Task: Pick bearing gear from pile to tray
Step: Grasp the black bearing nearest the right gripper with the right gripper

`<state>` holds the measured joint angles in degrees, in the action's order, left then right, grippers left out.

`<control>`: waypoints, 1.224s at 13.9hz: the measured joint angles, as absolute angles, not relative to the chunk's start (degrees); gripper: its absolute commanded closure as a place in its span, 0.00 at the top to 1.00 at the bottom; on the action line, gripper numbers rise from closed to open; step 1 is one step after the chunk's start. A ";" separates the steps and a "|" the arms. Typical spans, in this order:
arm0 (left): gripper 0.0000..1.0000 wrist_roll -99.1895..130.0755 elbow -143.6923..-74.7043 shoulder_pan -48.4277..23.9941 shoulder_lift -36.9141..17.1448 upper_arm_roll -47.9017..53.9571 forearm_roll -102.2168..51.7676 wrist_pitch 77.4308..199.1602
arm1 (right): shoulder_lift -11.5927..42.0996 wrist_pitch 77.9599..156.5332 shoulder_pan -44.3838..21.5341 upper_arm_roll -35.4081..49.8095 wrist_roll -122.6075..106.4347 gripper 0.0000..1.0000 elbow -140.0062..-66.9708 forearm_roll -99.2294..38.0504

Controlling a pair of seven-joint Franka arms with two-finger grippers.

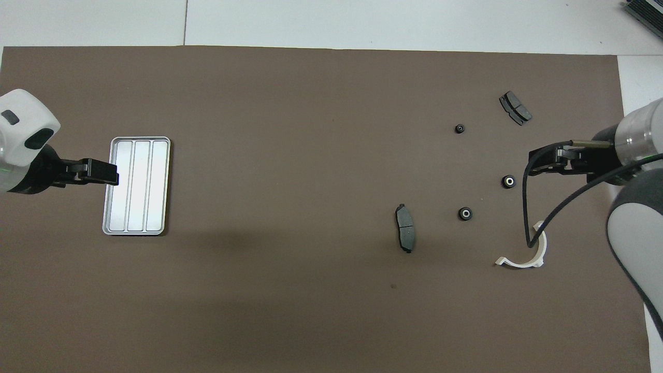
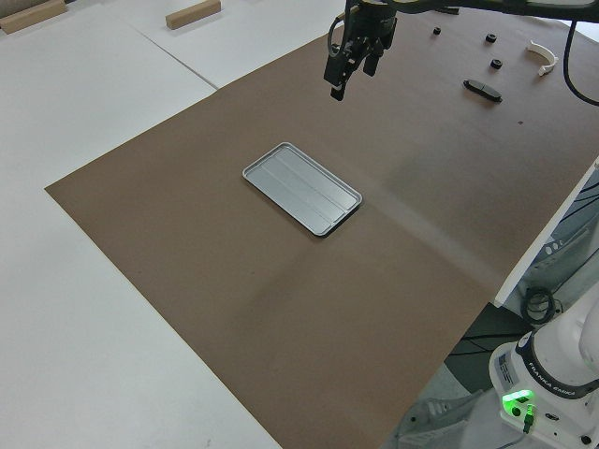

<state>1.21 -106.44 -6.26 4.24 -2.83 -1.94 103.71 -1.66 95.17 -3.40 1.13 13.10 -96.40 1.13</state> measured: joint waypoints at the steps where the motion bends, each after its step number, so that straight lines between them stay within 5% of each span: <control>1: 1.00 1.21 -106.44 -6.26 4.24 -2.83 -1.94 103.71 | -1.66 95.17 -3.40 1.13 13.10 1.00 -96.40 1.13; 11: 1.00 1.21 -106.44 -6.26 4.24 -2.83 -1.94 103.72 | -1.58 98.69 -3.37 1.04 12.94 1.00 -97.67 1.13; 17: 1.00 1.21 -106.44 -6.26 4.24 -2.82 -1.94 103.72 | 0.29 112.47 -1.03 0.87 6.64 1.00 -107.67 1.13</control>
<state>1.21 -106.44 -6.26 4.24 -2.82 -1.94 103.72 0.29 112.47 -1.03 0.87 6.64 -107.67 1.13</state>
